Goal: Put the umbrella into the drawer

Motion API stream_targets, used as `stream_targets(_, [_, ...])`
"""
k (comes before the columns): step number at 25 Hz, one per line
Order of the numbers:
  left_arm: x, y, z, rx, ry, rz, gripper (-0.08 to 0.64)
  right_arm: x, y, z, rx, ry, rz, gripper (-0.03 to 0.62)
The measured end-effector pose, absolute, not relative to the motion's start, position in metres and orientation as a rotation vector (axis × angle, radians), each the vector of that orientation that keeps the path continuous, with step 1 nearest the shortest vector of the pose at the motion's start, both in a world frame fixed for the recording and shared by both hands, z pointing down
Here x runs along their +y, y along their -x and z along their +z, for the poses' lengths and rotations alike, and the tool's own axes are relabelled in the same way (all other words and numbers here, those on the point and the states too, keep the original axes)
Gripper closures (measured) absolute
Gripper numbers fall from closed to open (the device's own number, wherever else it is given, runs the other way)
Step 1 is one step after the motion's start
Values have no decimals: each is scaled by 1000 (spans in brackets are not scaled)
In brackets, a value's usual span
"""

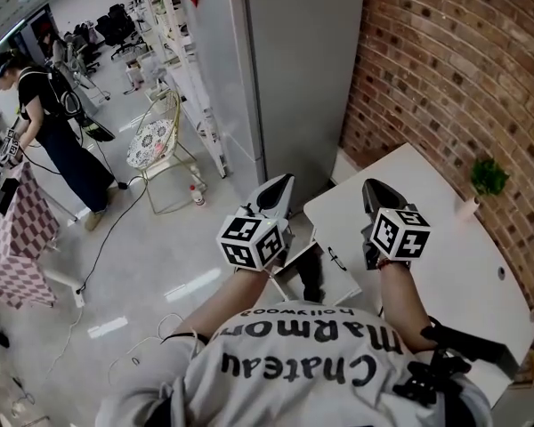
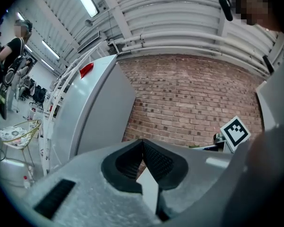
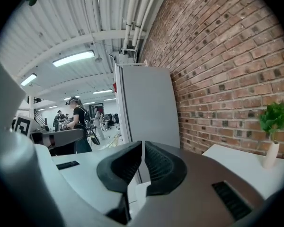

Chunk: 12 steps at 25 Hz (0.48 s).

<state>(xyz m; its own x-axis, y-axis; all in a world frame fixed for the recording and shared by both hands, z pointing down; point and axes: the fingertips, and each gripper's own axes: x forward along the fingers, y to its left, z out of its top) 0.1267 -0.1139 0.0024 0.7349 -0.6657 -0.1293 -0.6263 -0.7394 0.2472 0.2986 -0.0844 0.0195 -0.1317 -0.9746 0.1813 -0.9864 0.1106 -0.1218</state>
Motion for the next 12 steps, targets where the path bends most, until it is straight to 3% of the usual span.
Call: stream_targets(12, [-121,-135,27,-1022,-2738,-215,545,-87,-316,60,-2232,-2039,440,571])
